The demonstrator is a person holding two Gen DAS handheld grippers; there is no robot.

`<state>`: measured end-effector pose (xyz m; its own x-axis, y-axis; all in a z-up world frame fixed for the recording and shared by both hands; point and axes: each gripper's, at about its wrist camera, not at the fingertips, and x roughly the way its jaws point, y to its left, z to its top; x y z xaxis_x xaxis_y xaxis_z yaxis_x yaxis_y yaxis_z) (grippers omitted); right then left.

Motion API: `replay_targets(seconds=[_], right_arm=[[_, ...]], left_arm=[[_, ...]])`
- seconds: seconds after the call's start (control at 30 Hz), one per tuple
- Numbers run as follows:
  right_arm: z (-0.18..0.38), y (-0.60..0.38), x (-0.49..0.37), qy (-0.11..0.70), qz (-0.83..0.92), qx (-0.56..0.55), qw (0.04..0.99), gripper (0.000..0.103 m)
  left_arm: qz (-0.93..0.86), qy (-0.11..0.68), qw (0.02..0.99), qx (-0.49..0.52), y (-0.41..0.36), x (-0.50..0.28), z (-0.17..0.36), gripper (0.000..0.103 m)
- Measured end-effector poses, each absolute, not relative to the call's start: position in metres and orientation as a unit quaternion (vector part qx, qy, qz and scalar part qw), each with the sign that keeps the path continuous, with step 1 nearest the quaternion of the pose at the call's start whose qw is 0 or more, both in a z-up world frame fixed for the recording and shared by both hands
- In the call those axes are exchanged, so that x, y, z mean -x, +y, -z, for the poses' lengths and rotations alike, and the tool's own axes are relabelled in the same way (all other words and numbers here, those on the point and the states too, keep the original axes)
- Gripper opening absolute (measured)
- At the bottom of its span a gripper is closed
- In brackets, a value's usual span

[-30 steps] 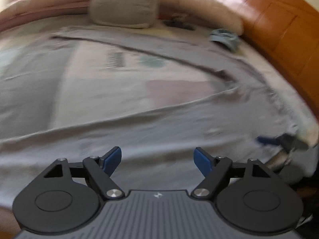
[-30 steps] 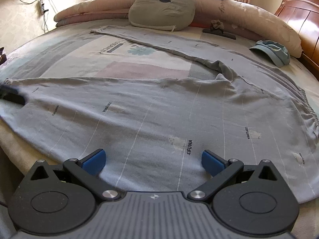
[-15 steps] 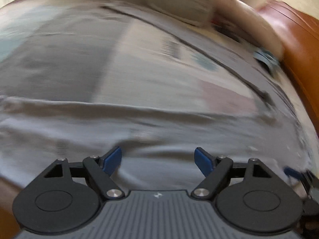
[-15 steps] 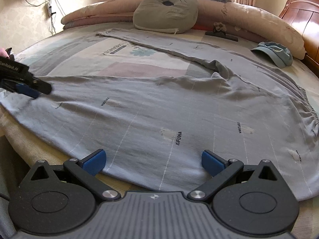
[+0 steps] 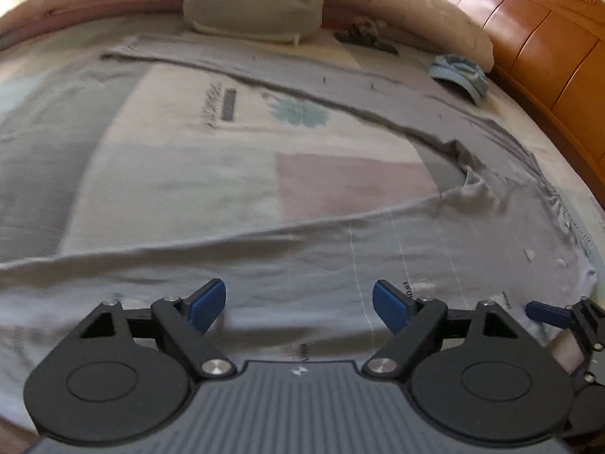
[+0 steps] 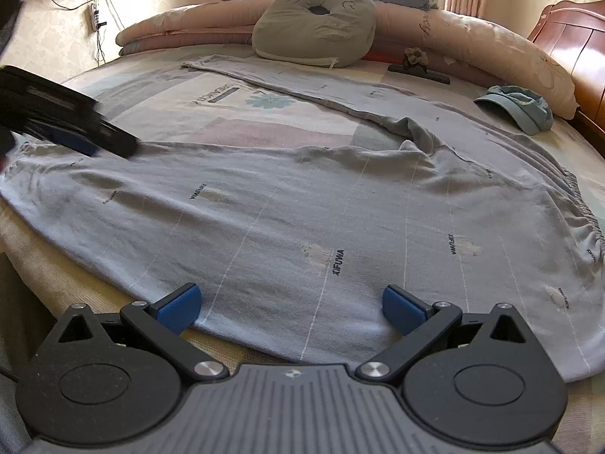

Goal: Fold clothes

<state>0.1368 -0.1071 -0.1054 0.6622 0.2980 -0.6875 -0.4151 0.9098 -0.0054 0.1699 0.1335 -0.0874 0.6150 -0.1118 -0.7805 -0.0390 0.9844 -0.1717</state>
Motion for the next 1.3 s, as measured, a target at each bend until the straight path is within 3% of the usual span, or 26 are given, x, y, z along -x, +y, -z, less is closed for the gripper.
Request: replay_targets(seconds=[0.17, 0.37, 0.6, 0.77, 1.0, 1.3], right_arm=[[0.102, -0.112, -0.134, 0.368, -0.199, 0.087, 0.904, 0.103], [0.083, -0.140, -0.150, 0.342, -0.174, 0.025, 0.923, 0.103], [0.104, -0.177, -0.190, 0.383, -0.086, 0.023, 0.920, 0.103], [0.115, -0.185, -0.171, 0.331, -0.103, 0.025, 0.938, 0.103], [0.120, -0.191, -0.167, 0.295, -0.121, 0.015, 0.948, 0.103], [0.121, -0.201, -0.164, 0.279, -0.140, -0.017, 0.950, 0.103]], left_arm=[[-0.049, 0.429, 0.898, 0.084, 0.145, -0.170, 0.092, 0.085], [0.017, 0.433, 0.895, 0.105, 0.134, -0.177, 0.067, 0.086], [0.132, 0.421, 0.890, 0.115, 0.072, -0.232, 0.034, 0.088], [0.215, 0.415, 0.875, 0.123, 0.008, -0.301, 0.019, 0.088], [0.248, 0.440, 0.855, 0.119, -0.064, -0.383, 0.051, 0.088], [0.201, 0.495, 0.835, 0.128, -0.054, -0.378, 0.089, 0.088]])
